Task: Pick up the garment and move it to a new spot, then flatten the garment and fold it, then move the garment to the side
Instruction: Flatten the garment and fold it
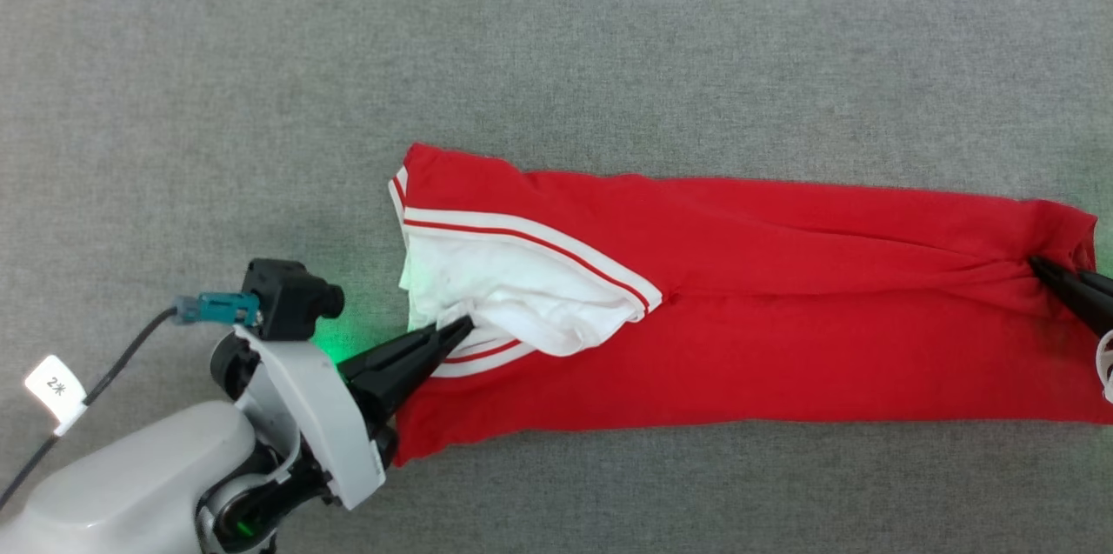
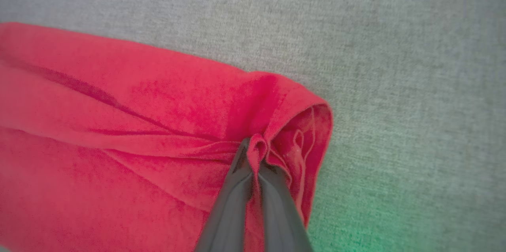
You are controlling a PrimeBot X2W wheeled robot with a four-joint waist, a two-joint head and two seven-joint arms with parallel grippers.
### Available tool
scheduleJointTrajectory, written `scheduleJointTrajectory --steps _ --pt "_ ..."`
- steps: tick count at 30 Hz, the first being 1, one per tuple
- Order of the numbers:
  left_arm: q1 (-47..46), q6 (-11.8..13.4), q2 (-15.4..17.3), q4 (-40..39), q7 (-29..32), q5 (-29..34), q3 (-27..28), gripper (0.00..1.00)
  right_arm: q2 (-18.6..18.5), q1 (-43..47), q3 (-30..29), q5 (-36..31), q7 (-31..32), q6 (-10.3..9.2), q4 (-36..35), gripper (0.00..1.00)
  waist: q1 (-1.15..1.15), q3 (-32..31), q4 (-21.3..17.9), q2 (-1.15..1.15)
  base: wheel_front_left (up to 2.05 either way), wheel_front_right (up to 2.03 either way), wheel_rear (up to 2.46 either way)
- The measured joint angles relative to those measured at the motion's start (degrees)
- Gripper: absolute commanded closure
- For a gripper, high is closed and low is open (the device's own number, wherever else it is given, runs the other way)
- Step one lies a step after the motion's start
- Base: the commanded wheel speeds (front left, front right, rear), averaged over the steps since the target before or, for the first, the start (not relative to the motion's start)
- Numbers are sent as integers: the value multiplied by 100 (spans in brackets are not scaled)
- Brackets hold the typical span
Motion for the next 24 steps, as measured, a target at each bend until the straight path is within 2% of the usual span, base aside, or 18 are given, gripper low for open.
scheduleJointTrajectory --steps 1,2,3,4,5,6,8,12,17,20,24 --pt "-7 -14 -49 60 -68 21 15 78 48 -26 -29 -34 -13 2 51 59 0 -5 1 0 0 0 0" --pt "-7 -30 -90 108 -130 21 25 64 93 -39 -64 -81 -53 3 107 13 0 -18 4 0 0 0 0" --pt "-3 -33 -124 147 -200 21 31 53 127 -40 -93 -120 -64 4 151 0 0 -39 10 0 0 0 0" --pt "18 -40 -156 180 -255 18 44 26 149 -38 -114 -146 -67 4 172 0 0 -65 17 0 0 0 0" --pt "34 -56 -185 198 -304 11 53 11 176 -38 -152 -141 -71 4 182 0 0 -95 26 0 0 0 0" --pt "57 -65 -201 204 -354 11 57 0 213 -29 -203 -99 -73 5 174 0 0 -129 35 0 0 0 0" --pt "148 -74 -211 187 -423 12 68 0 236 35 -307 -36 -40 8 136 0 0 -209 57 0 0 0 0" --pt "375 -79 -218 40 -577 -29 212 0 51 268 -579 31 80 0 114 0 0 -399 125 0 0 0 0" --pt "778 -2 -264 -169 -676 -16 694 0 -105 580 -1038 181 320 0 181 0 0 -614 273 0 0 0 0" --pt "1185 81 -525 -212 -683 99 1339 0 -80 730 -1317 226 569 0 382 0 0 -715 389 0 0 0 0" --pt "1834 276 -982 -10 -699 624 2172 0 98 857 -1572 245 1001 0 628 0 0 -825 557 0 0 0 0"
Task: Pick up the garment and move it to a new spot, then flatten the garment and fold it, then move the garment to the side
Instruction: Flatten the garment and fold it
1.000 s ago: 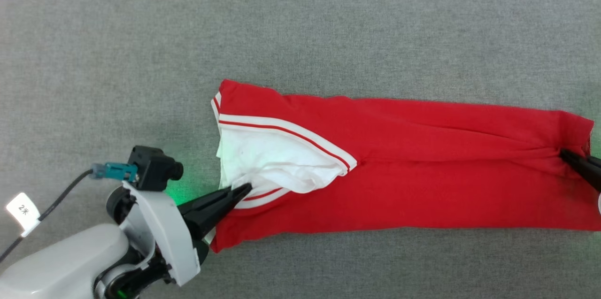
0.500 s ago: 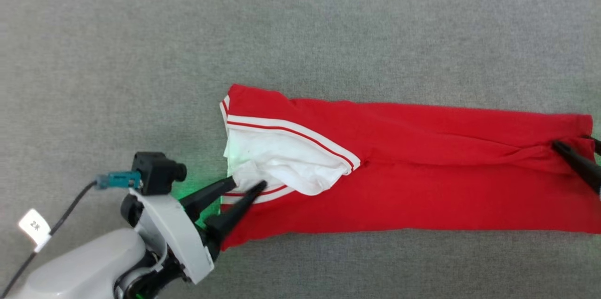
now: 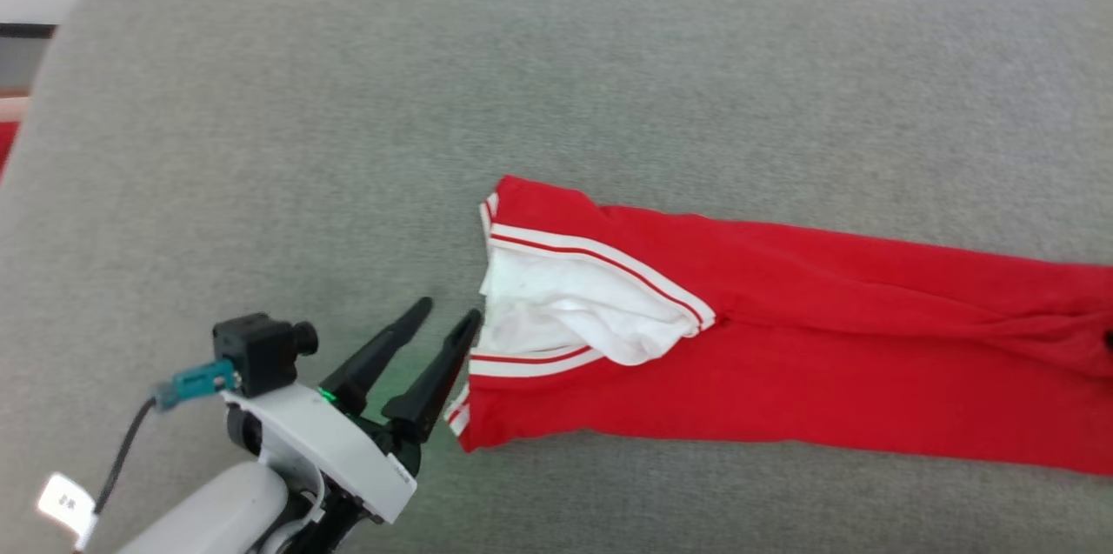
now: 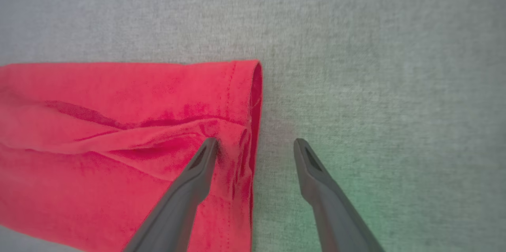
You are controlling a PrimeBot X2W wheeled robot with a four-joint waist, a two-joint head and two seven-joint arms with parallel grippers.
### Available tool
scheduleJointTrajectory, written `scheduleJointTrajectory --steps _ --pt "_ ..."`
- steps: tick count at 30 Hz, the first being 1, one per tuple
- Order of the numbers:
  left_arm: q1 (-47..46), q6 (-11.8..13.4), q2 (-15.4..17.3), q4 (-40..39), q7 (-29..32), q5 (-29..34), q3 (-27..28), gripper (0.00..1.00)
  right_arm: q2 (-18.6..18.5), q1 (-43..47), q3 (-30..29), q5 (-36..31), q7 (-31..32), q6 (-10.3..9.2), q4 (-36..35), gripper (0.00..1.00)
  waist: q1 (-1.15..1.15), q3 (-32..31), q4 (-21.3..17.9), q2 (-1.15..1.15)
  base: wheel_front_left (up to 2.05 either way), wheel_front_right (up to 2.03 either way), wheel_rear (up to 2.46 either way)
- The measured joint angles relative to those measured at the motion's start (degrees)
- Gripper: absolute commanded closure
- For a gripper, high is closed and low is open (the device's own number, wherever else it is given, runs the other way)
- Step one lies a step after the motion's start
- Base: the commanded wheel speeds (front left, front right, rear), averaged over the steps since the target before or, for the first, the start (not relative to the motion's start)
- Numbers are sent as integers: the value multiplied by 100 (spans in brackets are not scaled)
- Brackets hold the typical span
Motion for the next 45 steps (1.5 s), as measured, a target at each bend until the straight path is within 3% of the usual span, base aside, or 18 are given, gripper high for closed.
scheduleJointTrajectory --steps 4,13,19,27,28,29,30,31,36,45 --pt "469 158 -445 254 0 843 754 0 205 48 -176 -42 391 0 190 0 0 -77 171 0 0 0 0" --pt "1094 162 -1271 569 -1 2794 2324 0 513 52 -624 -453 1069 -2 486 0 0 -167 438 0 0 0 0" --pt "1227 408 -1712 513 -1 4257 2973 0 804 -56 -900 -809 1429 -5 611 0 0 -219 442 0 0 0 0" --pt "1356 335 -2282 590 0 5297 3476 0 1207 -171 -1213 -1426 1627 -8 655 2 0 -131 408 0 0 0 0" --pt "1360 290 -2343 626 -1 5372 3540 0 1250 -190 -1236 -1486 1649 -14 646 55 0 -112 404 0 0 0 0" --pt "1361 244 -2405 652 -1 5416 3608 0 1298 -193 -1277 -1538 1649 -20 633 55 0 -94 399 0 0 0 0" --pt "1361 188 -2457 675 -1 5467 3682 0 1337 -196 -1301 -1589 1650 -23 614 84 0 -76 395 0 0 0 0" --pt "1362 135 -2496 700 -1 5527 3735 0 1361 -198 -1321 -1622 1659 -24 593 100 0 -58 389 0 0 0 0" --pt "1372 -33 -2681 756 -1 5753 4079 0 1614 -244 -1495 -1750 1673 -16 467 100 0 -9 345 0 0 0 0" --pt "1474 -233 -2889 660 -1 5985 4544 0 1722 -280 -1985 -1873 1257 9 375 100 0 3 125 0 0 0 0"
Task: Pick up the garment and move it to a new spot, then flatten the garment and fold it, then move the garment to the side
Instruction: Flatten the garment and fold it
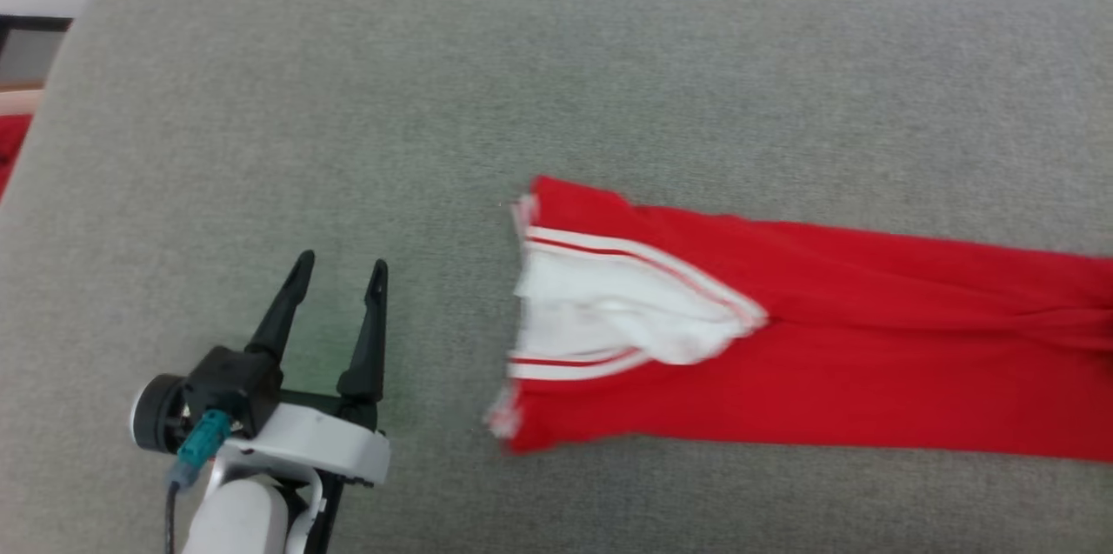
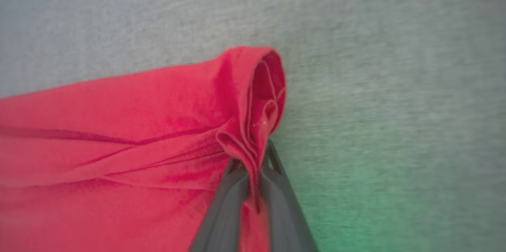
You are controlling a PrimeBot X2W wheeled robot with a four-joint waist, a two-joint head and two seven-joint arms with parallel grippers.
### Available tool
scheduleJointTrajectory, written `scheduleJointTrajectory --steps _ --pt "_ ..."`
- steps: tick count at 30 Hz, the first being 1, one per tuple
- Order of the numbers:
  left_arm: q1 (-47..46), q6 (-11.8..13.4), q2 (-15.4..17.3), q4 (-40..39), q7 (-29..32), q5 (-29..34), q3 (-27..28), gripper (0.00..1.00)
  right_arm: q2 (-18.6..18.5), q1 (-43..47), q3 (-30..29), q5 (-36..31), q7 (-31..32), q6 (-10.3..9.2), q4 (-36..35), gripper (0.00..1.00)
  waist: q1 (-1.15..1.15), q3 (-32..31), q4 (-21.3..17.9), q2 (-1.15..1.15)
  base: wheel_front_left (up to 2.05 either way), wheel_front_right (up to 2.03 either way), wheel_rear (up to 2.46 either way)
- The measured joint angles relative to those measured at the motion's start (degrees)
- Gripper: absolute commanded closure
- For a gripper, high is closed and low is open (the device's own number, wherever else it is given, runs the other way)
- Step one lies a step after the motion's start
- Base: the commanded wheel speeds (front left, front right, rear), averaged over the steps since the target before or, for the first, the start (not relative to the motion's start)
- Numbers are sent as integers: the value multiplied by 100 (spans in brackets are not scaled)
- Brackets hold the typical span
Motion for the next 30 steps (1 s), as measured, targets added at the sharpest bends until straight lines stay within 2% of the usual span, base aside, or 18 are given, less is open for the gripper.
scheduleJointTrajectory --steps 6,11,14,20,30 --pt "56 -100 14 -91 0 68 143 0 -711 155 -543 -601 -460 -8 450 100 0 56 -182 0 0 0 0" --pt "69 -130 45 -110 0 85 209 0 -1006 127 -1132 -716 -971 -8 797 100 0 118 -305 0 0 0 0" --pt "68 -132 38 -91 0 82 200 0 -968 65 -1223 -627 -1154 -9 840 100 0 136 -354 0 0 0 0" --pt "124 -151 25 -4 0 52 233 0 -719 94 -458 -331 -1079 -10 59 100 0 43 -417 0 0 0 0" --pt "210 -156 -116 230 0 -127 92 0 -98 308 1306 287 -303 -9 -2390 100 0 -175 -277 0 0 0 0"
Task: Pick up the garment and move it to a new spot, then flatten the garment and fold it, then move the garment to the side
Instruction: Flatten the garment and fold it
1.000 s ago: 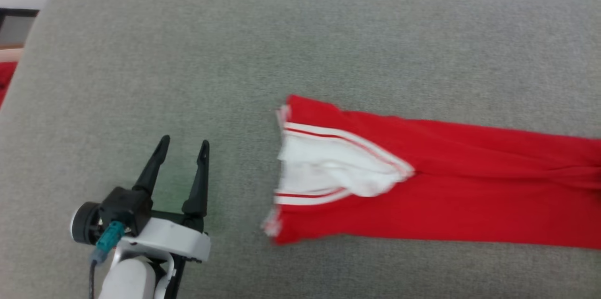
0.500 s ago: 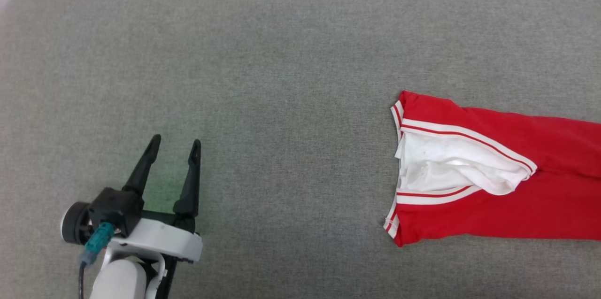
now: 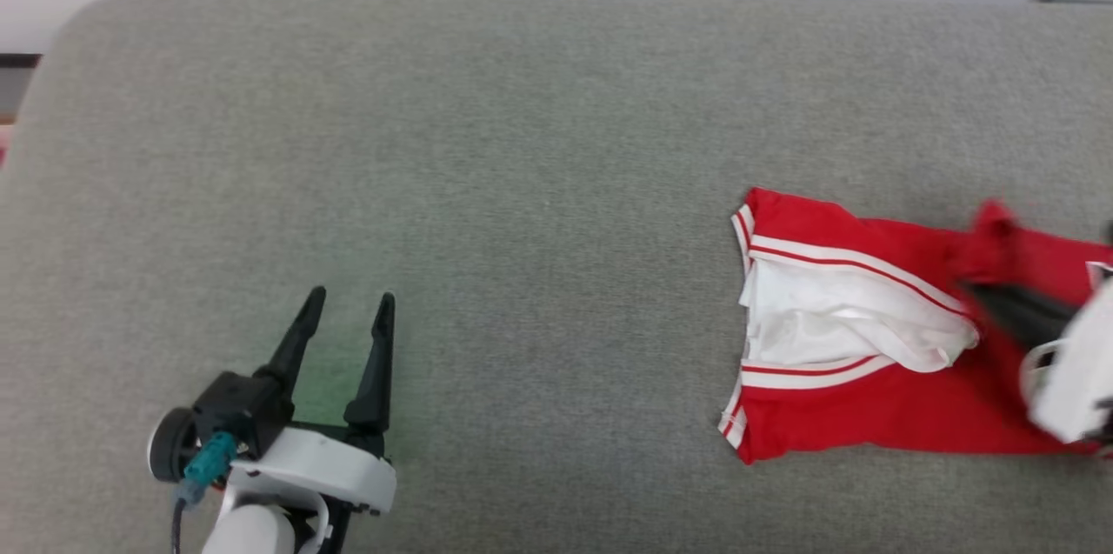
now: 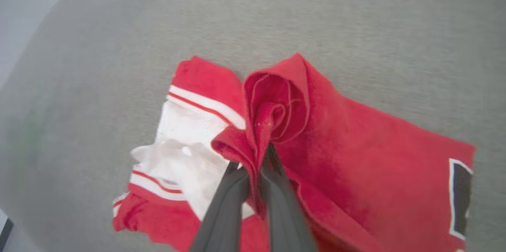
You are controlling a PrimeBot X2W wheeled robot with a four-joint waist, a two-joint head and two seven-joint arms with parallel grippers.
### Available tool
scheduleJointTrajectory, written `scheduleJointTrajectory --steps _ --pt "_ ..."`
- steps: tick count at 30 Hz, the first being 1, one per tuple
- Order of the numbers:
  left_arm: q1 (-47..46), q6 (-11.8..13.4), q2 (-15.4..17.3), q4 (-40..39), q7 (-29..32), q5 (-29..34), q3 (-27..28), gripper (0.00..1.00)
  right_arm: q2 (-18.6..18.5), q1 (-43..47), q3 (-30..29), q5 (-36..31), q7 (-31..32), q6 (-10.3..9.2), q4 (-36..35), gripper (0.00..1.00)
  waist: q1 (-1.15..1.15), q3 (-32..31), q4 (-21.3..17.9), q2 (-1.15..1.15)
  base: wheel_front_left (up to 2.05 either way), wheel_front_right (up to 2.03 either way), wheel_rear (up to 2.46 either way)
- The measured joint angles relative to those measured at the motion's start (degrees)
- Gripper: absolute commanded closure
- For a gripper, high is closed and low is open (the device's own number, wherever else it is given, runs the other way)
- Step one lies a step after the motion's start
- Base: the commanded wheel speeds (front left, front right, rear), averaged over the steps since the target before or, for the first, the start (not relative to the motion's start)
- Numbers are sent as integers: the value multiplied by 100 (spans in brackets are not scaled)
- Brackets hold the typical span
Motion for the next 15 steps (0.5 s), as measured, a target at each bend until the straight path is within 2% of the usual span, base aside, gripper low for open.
scheduleJointTrajectory --steps 7,10,15 --pt "43 0 -98 49 0 -68 -79 0 343 -308 840 -124 277 0 -521 100 0 -86 277 0 0 0 0" --pt "55 0 -138 30 0 -74 -100 0 447 -520 1025 -209 260 -1 -415 100 0 -94 409 0 0 0 0" --pt "51 0 -208 34 0 -127 -191 0 656 -704 1211 -168 255 -1 164 100 0 -49 601 0 0 0 0"
